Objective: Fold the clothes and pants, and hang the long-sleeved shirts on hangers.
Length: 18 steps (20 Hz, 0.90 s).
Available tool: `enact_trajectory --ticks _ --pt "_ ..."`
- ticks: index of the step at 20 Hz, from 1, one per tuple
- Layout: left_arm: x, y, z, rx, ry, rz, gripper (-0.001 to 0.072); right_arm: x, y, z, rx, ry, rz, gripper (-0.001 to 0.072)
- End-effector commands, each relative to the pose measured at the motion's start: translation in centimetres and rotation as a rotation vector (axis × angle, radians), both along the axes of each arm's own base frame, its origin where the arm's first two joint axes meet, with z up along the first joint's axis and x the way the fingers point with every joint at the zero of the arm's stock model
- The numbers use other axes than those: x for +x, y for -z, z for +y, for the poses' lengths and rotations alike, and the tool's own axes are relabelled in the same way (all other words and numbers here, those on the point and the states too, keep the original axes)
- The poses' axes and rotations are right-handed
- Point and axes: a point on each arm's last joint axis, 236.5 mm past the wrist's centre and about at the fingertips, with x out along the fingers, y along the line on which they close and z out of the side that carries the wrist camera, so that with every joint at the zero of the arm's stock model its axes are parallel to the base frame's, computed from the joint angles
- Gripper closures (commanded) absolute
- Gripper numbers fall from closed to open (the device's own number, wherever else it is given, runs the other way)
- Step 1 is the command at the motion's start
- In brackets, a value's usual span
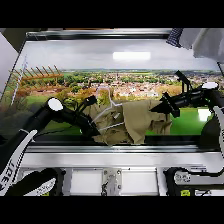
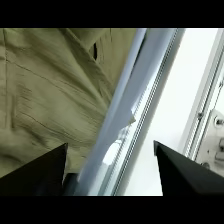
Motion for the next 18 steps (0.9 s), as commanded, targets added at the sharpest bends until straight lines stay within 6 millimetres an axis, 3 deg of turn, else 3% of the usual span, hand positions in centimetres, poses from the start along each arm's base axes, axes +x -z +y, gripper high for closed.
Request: enact_trajectory --ticks 1,3,6,11,14,16,18 --pt "1.1 -1.5 1.6 0.034 -0.133 -0.004 0.0146 0.4 0.1 0.0 -0.005 0.016 -0.007 0.0705" --pt "1.8 -1.8 3.7 0.077 -0.189 -0.023 0.0146 0.4 0.1 0.0 -0.005 0.016 -0.007 0.0706" --pt "2.0 -2.3 4.6 0.078 -0.213 -0.032 0.0146 0.6 -0.2 0.2 0.011 0.023 -0.011 0.0706" --pt "6.2 -5.6 8.1 0.040 -0.566 -0.081 0.0146 3.4 -4.7 1.3 0.188 0.136 -0.085 0.0707" --pt "6.8 -7.7 9.6 0.025 -0.732 -0.091 0.0147 5.2 -6.9 1.4 0.215 0.237 -0.130 0.0707" --pt "6.6 -7.8 10.2 0.084 -0.770 -0.121 0.0148 6.1 -7.8 1.2 0.197 0.304 -0.128 0.0707" --pt "6.0 -7.2 9.4 0.153 -0.754 -0.151 0.0148 6.2 -8.9 1.3 0.183 0.329 -0.162 0.0707"
